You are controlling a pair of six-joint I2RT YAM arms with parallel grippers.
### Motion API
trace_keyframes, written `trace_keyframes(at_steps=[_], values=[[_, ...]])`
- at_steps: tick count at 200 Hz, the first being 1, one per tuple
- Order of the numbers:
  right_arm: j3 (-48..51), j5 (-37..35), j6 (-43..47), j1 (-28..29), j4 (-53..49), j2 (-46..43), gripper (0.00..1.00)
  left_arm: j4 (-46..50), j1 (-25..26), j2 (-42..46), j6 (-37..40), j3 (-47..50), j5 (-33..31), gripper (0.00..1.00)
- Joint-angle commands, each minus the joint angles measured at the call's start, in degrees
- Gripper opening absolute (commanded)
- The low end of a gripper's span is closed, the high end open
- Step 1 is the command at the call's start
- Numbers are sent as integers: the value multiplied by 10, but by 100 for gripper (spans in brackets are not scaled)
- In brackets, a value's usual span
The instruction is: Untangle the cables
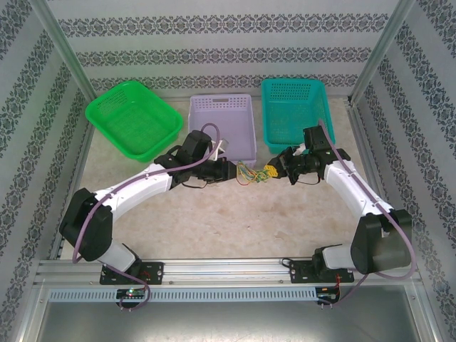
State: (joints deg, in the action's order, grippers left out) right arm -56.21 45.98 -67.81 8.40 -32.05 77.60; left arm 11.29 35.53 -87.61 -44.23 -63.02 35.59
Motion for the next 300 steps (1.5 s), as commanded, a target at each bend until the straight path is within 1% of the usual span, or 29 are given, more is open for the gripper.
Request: trace_keyframes(at_steps=[1, 9, 33, 65, 81, 98, 117, 135, 147, 158, 170, 182, 197, 208, 219, 229, 244, 257, 279, 300], values=[[9, 10, -6, 3, 4, -16, 0, -17, 2, 5, -2, -19, -10, 6], [9, 5, 2, 3, -4, -17, 0, -6, 3, 9, -2, -23, -23, 0], [9, -37, 44, -14, -51, -28, 0, 52, -1, 34, 14, -30, -81, 0], [9, -111, 122, -67, -129, -52, 0, 161, -31, 88, 33, -19, -174, 0], [4, -144, 150, -87, -158, -61, 0, 178, -54, 123, 34, 4, -180, 0], [1, -166, 158, -88, -162, -65, 0, 181, -74, 153, 27, 28, -172, 0], [7, -174, 145, -87, -151, -70, 0, 189, -80, 165, 23, 42, -168, 0], [2, -195, 155, -86, -159, -74, 0, 202, -80, 169, 20, 44, -178, 0], [-2, -196, 161, -86, -162, -73, 0, 187, -80, 171, 14, 45, -164, 0], [-2, -186, 160, -84, -157, -73, 0, 154, -79, 165, 7, 47, -123, 1], [0, -169, 157, -77, -141, -72, 0, 91, -76, 151, -12, 55, -60, 16], [-6, -152, 158, -65, -130, -67, 0, 29, -63, 128, -35, 61, -11, 28], [-16, -126, 167, -45, -114, -55, 0, -22, -34, 92, -48, 50, 29, 39], [-32, -107, 178, -27, -116, -38, 0, -35, -8, 62, -37, 27, 48, 46], [-47, -94, 186, -14, -124, -23, 0, -8, 17, 35, -4, -7, 51, 47], [-62, -91, 194, -1, -137, -14, 0, 40, 31, 10, 36, -38, 43, 48], [-73, -93, 199, 7, -145, -11, 0, 72, 37, -13, 71, -53, 42, 48], [-75, -88, 198, 7, -144, -11, 0, 88, 37, -17, 90, -51, 25, 48], [-76, -77, 197, 9, -144, -8, 0, 73, 36, -8, 98, -30, 16, 48], [-73, -62, 192, 10, -142, -7, 0, 60, 37, -10, 104, -15, 8, 45]])
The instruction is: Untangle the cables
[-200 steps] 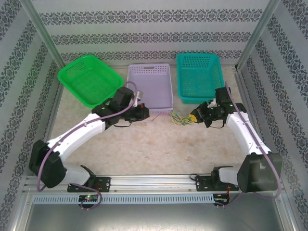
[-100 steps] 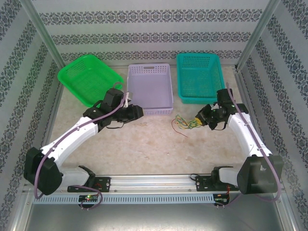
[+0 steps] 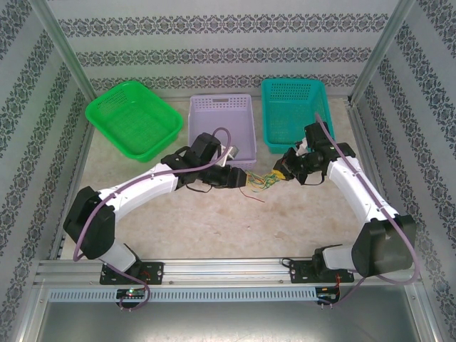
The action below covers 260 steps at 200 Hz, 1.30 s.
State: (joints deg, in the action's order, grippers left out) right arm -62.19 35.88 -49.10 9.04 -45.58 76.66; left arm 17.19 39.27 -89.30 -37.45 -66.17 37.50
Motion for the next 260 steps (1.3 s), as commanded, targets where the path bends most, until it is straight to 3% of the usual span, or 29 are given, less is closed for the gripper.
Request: trace_keyframes(at_steps=[1, 57, 140, 153, 170, 178, 216, 226, 236, 260], values=[[-13, 39, 5, 4, -7, 2, 0, 1, -1, 7, 37, 17, -12, 45], [-18, 40, 10, 0, -22, -2, 0, 3, -1, 79, 98, 70, -96, 52], [-15, 62, -5, 5, -12, -6, 0, -48, 11, 44, 101, 55, -31, 52], [-14, 63, -6, 6, -11, -8, 0, -41, 13, 31, 100, 44, -38, 46], [-13, 56, -3, 6, -15, -12, 0, -37, 13, 28, 93, 39, -60, 10], [-13, 43, 1, 5, -20, -15, 0, -45, 13, 35, 86, 44, -68, 0], [3, -39, 15, 4, 13, -63, 0, -35, 11, 80, 49, 58, -88, 0], [9, -59, 19, 5, 28, -78, 0, -17, 7, 85, 29, 52, -88, 7], [17, -79, 26, 9, 43, -92, 0, -12, 5, 92, 10, 50, -86, 0], [34, -116, 44, 11, 55, -114, 0, 17, 0, 118, -8, 46, -124, 0]])
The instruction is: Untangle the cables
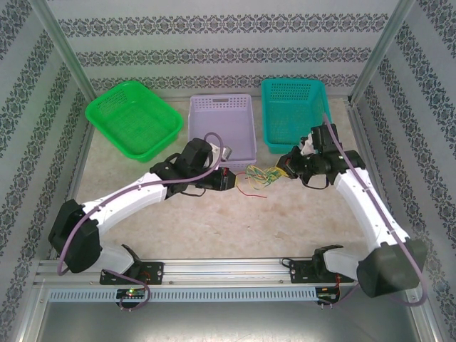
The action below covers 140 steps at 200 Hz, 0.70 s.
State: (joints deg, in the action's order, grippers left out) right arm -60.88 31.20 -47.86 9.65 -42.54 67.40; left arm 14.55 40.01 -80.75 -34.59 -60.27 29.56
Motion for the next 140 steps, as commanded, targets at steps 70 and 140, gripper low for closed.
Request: trace_keyframes(at_steps=[70, 140], values=[[39, -159, 20, -65, -7, -69, 0, 127, -93, 119, -17, 18, -89, 0], [64, -74, 87, -49, 112, -70, 0, 94, -98, 74, -235, -37, -50, 49]])
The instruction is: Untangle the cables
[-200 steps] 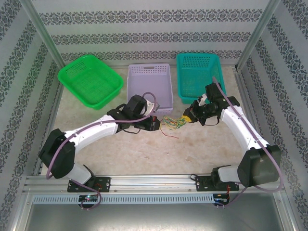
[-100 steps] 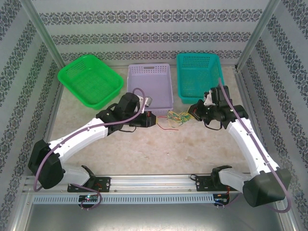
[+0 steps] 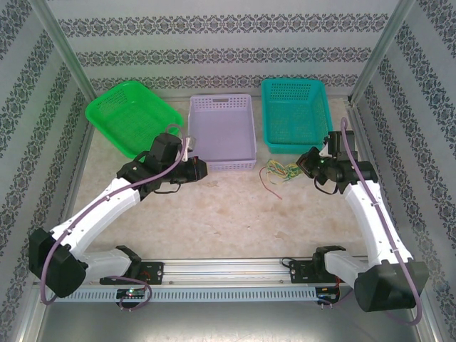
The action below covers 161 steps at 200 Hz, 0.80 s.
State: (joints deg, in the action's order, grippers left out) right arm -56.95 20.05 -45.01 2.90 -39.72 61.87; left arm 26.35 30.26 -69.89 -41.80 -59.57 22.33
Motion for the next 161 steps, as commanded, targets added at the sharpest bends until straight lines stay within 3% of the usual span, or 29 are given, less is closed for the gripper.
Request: trace_keyframes(at_steps=[1, 19, 34, 60, 76, 101, 161], values=[[26, 38, 61, 19, 88, -16, 0, -27, 0, -38, -168, -46, 23, 50], [53, 18, 99, 51, 138, -43, 0, -83, 27, -76, -354, -88, 21, 62], [83, -9, 111, 76, 185, -67, 0, -72, 66, -99, -491, -137, -29, 74], [135, -49, 102, 119, 278, -99, 0, -123, 128, -121, -729, -129, -69, 80], [152, -61, 94, 143, 316, -106, 0, -139, 161, -125, -830, -111, -92, 81], [166, -73, 88, 187, 345, -106, 0, -170, 182, -148, -895, -118, -105, 83], [222, -109, -13, 229, 402, -168, 0, -164, 184, -193, -910, -83, -116, 80]])
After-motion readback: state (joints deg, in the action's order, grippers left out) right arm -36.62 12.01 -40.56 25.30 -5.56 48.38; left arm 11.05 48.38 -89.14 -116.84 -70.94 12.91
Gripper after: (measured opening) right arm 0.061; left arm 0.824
